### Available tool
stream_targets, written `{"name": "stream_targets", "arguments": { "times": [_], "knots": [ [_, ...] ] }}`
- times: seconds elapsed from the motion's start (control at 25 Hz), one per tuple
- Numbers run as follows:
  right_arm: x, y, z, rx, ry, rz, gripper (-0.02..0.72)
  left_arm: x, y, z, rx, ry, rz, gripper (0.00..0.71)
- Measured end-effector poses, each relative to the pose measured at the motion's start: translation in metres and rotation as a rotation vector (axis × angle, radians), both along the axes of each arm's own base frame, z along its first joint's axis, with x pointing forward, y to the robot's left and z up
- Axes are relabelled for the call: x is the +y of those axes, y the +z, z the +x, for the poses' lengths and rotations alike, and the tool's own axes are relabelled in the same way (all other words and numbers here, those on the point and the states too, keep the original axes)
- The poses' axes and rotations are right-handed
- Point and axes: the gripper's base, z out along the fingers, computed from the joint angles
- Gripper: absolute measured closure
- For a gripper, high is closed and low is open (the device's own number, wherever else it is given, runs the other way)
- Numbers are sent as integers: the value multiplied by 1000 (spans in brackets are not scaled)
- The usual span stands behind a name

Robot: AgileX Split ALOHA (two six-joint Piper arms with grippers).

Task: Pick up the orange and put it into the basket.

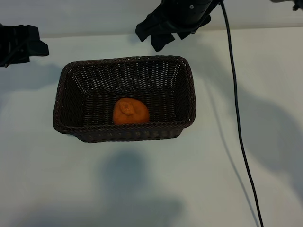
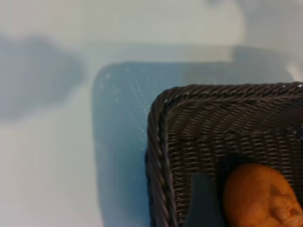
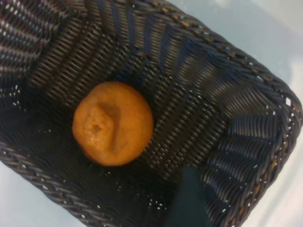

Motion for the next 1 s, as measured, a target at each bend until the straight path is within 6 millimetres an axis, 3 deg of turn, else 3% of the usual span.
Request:
{"name": "stream_targets", "arguments": {
  "times": [0.4, 1.0],
  "knots": [
    [8, -21, 6, 57, 25, 11, 156, -3, 3, 1, -26, -15, -39, 183],
    [8, -22, 7, 59, 27, 9, 157, -3, 3, 1, -26, -13, -41, 183]
  ]
}}
